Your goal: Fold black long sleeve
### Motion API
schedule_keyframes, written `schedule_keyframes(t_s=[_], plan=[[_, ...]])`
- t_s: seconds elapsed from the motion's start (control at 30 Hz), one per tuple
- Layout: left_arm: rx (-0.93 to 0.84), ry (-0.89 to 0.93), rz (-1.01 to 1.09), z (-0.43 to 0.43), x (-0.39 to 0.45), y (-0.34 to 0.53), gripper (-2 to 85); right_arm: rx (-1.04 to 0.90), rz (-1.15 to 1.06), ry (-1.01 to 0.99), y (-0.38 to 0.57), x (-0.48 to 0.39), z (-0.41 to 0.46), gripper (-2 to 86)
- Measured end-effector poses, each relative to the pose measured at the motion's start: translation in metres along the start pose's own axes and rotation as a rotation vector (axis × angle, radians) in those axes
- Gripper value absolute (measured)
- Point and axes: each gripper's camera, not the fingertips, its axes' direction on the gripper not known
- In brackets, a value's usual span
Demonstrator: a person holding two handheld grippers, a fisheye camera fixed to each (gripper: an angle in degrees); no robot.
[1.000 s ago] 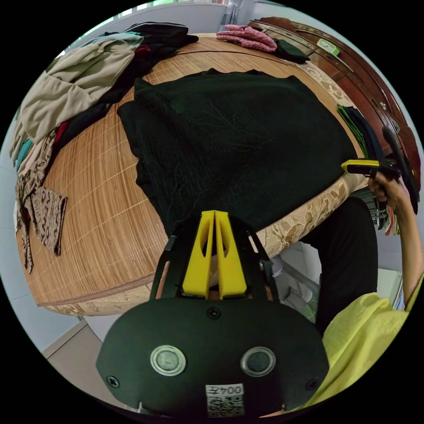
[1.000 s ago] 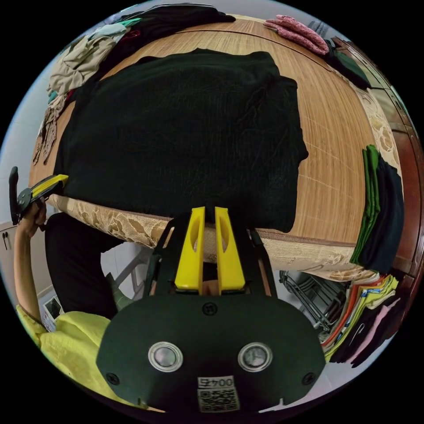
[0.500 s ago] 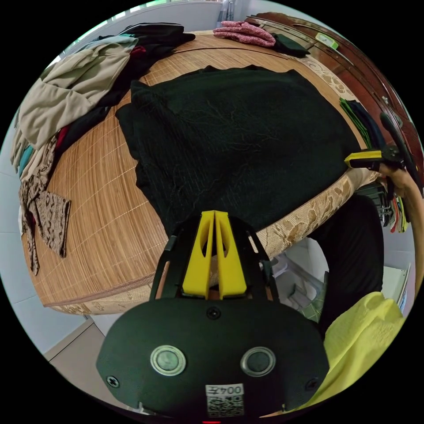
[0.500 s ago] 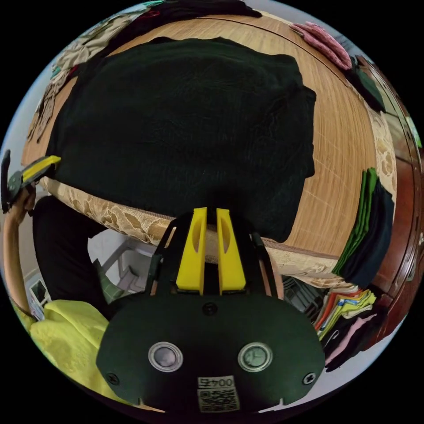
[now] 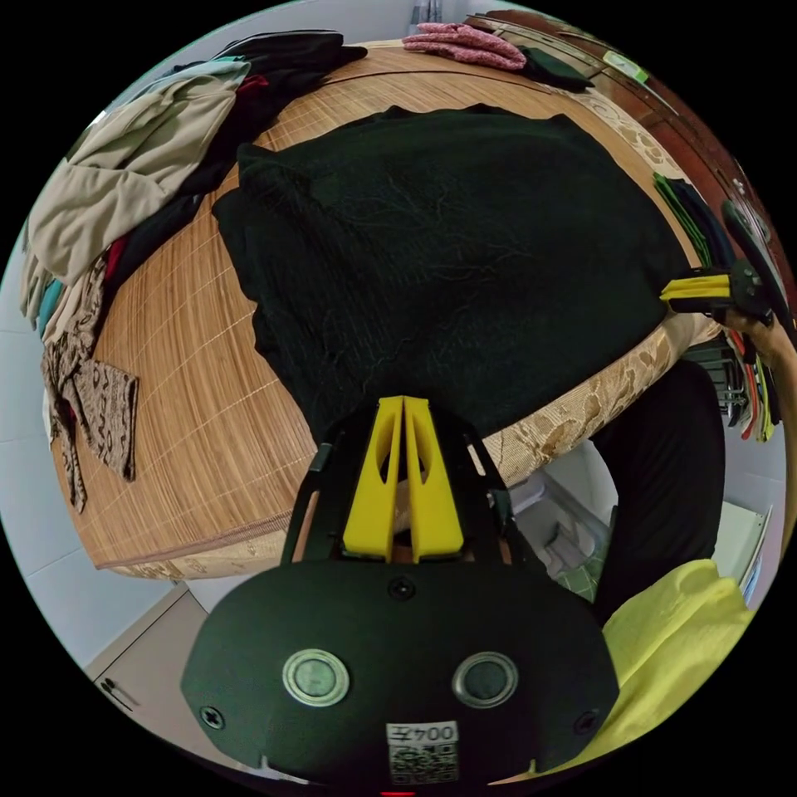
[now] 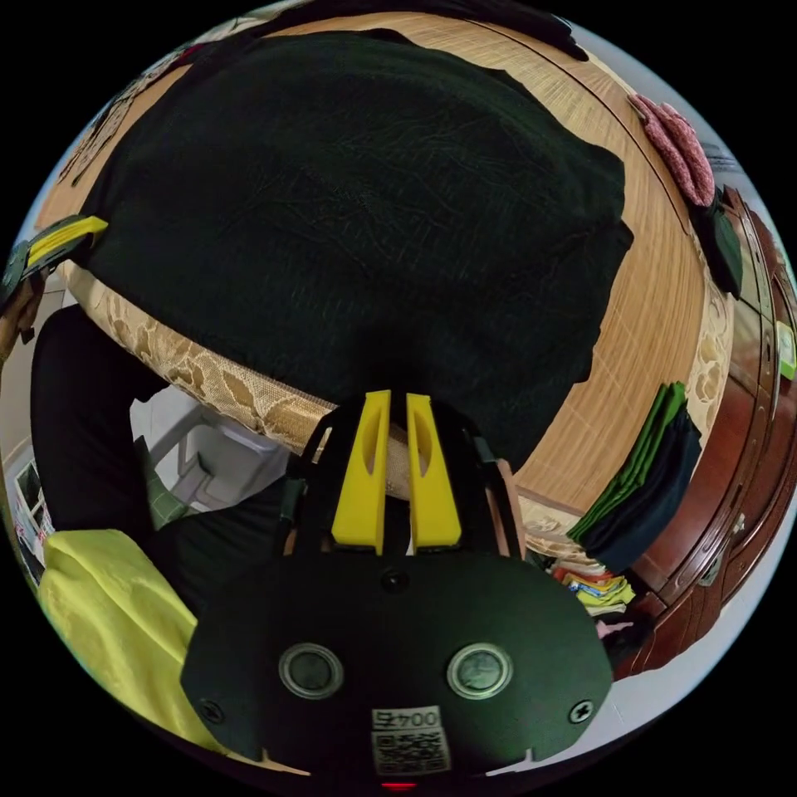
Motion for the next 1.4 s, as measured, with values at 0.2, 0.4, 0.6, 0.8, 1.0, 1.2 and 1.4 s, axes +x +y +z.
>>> schedule_keyframes(t_s=[0.2, 0.4, 0.6, 0.8, 1.0, 1.2, 1.4], plan=[[-0.02, -0.024, -0.037, -0.004, 0.007, -0.008, 0.3, 0.079, 0.011, -0.057, 0.006, 0.013, -0.006, 4.8], [-0.072, -0.121, -0.038, -0.006, 0.024, -0.02, 0.2, 0.149, 0.0, -0.075, 0.013, 0.021, -0.01, 4.5], [-0.054, -0.078, -0.094, -0.009, 0.016, -0.016, 0.2, 0.156, -0.038, -0.047, 0.011, 0.024, -0.014, 4.5], [-0.026, -0.155, -0.043, -0.011, 0.024, -0.009, 0.3, 0.125, -0.085, 0.029, 0.008, 0.021, -0.019, 5.1], [-0.036, -0.204, 0.043, -0.011, 0.022, -0.005, 1.0, 0.152, -0.122, 0.032, 0.015, 0.036, -0.021, 5.2], [0.009, 0.032, 0.029, -0.022, -0.025, 0.013, 6.3, 0.186, -0.145, -0.241, 0.033, 0.085, -0.021, 5.7], [0.142, 0.03, 0.103, -0.067, -0.076, 0.024, 9.9, 0.448, -0.026, -0.376, 0.047, 0.156, -0.074, 8.6]])
